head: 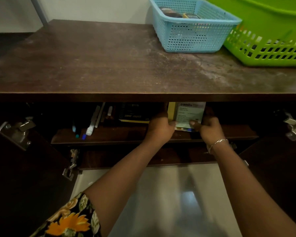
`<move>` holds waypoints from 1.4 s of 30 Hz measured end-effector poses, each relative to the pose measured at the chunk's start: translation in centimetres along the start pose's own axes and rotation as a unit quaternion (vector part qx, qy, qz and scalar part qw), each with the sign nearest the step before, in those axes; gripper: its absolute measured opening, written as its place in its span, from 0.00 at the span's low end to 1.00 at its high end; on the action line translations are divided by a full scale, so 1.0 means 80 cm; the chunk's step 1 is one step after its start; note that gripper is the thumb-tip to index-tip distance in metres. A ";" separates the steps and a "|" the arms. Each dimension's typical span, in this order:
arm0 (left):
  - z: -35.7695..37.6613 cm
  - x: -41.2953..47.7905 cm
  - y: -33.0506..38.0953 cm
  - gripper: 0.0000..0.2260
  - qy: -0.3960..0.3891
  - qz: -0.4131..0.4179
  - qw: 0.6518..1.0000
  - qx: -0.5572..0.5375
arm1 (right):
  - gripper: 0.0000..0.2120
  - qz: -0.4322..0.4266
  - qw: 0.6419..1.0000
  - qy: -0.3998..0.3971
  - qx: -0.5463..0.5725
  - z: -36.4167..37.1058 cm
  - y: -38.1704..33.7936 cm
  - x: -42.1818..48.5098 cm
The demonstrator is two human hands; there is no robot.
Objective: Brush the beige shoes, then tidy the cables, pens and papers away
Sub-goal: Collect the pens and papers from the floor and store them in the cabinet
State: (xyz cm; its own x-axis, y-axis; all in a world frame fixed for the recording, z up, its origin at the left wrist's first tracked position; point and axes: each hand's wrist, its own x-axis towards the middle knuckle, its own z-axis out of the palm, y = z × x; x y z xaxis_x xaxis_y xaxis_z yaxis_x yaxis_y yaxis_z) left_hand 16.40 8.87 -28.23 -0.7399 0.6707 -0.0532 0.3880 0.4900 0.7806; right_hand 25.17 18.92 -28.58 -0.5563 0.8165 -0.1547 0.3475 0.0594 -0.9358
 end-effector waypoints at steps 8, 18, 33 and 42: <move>-0.045 0.004 -0.054 0.26 -0.026 -0.017 0.977 0.211 | 0.28 0.042 0.985 -0.046 -0.159 0.009 -0.029 0.036; -0.030 0.022 -0.060 0.22 0.001 0.014 0.957 0.289 | 0.20 -0.017 0.901 -0.014 -0.433 0.046 -0.039 0.049; -0.030 0.007 -0.047 0.23 0.006 0.060 0.951 0.302 | 0.18 -0.098 0.873 0.036 -0.476 0.027 -0.006 0.034; -0.078 -0.107 -0.008 0.25 -0.063 0.028 0.961 0.269 | 0.31 -0.201 0.855 -0.082 -0.471 -0.033 0.002 -0.097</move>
State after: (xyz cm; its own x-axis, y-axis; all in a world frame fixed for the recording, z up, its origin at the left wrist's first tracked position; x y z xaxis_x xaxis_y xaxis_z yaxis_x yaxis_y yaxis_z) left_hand 19.03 -0.67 -24.40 -0.6503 0.7500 -0.1208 0.6787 0.6450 0.3511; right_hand 31.51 14.10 -26.69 -0.8454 0.5341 0.0045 0.5137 0.8155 -0.2667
